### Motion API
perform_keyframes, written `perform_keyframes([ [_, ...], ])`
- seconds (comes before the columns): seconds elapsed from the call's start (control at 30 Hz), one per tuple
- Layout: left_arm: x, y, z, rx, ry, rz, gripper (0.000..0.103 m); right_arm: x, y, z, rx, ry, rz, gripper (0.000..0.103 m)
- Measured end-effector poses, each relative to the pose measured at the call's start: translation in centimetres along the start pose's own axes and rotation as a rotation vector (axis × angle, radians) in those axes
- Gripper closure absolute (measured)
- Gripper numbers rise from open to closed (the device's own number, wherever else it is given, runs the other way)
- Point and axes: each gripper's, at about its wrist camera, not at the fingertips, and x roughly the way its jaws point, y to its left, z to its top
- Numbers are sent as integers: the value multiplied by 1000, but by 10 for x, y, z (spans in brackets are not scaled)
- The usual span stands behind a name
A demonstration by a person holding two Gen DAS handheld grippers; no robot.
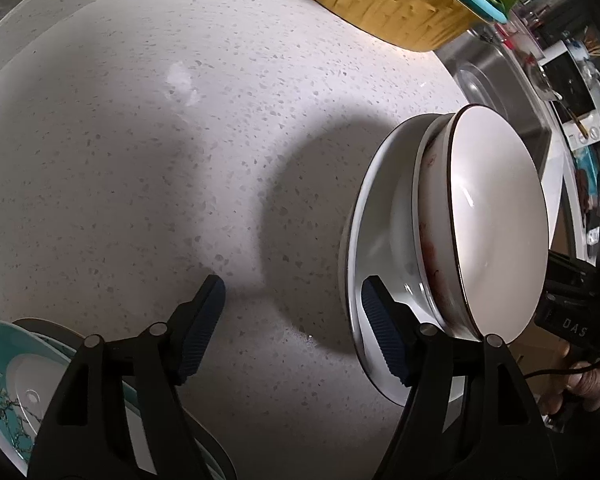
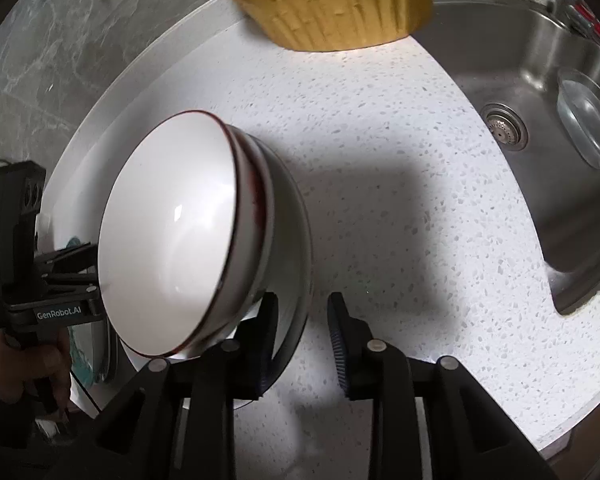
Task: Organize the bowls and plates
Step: 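Close both tools on the nested bowl stack's rim and lift it, then carry the bowl stack over the teal-rimmed plate stack and lower it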
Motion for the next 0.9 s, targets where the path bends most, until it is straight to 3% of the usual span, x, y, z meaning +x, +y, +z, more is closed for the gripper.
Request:
perform_keyframes([
  [0.1, 2, -9, 1, 34, -9, 9, 34, -1, 2, 0, -17, -19, -4, 73],
  [0.17, 1, -15, 1, 59, -15, 5, 42, 0, 2, 1, -22, -26, -2, 74],
  [0.3, -3, -27, 5, 106, -31, 4, 65, -1, 3, 0, -8, -33, 16, 85],
  [0.43, -6, -42, 7, 165, -32, 15, 87, -2, 4, 0, -2, -30, 6, 84],
  [0.6, -4, -38, 9, 121, -19, -27, 88, -2, 3, 0, 5, -37, -4, 85],
  [0.9, -4, -42, 8, 119, -27, -27, 88, -3, 0, -1, 9, -40, -23, 87],
])
